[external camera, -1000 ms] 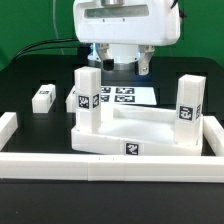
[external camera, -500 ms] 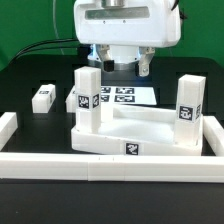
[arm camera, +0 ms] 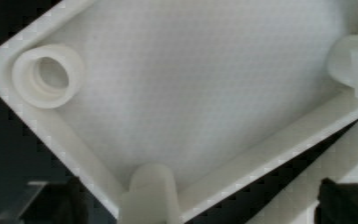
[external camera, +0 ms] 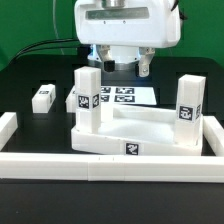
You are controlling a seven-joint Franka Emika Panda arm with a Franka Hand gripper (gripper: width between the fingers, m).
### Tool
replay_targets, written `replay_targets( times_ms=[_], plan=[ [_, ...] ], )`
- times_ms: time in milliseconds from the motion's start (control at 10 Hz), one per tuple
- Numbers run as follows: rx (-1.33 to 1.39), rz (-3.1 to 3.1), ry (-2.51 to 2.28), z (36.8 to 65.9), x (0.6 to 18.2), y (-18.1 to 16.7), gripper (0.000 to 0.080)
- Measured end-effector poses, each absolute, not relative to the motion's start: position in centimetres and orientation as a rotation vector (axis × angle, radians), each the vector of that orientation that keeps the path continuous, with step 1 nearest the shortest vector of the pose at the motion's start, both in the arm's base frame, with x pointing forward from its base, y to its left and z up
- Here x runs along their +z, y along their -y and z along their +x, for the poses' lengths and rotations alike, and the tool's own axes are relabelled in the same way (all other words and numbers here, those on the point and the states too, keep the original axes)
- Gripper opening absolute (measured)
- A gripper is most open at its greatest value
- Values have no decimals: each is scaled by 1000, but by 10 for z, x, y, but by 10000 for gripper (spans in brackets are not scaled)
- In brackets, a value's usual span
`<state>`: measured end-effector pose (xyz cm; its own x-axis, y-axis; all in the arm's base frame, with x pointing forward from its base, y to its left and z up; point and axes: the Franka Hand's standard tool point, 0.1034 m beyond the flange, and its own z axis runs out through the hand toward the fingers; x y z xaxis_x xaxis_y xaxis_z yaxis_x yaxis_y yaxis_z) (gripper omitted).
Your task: Assemble desk
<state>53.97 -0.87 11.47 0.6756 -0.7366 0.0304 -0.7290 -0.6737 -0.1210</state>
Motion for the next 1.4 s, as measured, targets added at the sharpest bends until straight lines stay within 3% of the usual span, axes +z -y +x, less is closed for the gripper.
replay_targets(
  times_ms=[400, 1000, 1400],
  plan=[
    [-100, -2384, -1809, 524, 101, 6, 649],
    [-24, -2021, -2172, 520, 93, -6, 649],
    [77, -1780, -2387, 502, 70, -5, 649]
  ],
)
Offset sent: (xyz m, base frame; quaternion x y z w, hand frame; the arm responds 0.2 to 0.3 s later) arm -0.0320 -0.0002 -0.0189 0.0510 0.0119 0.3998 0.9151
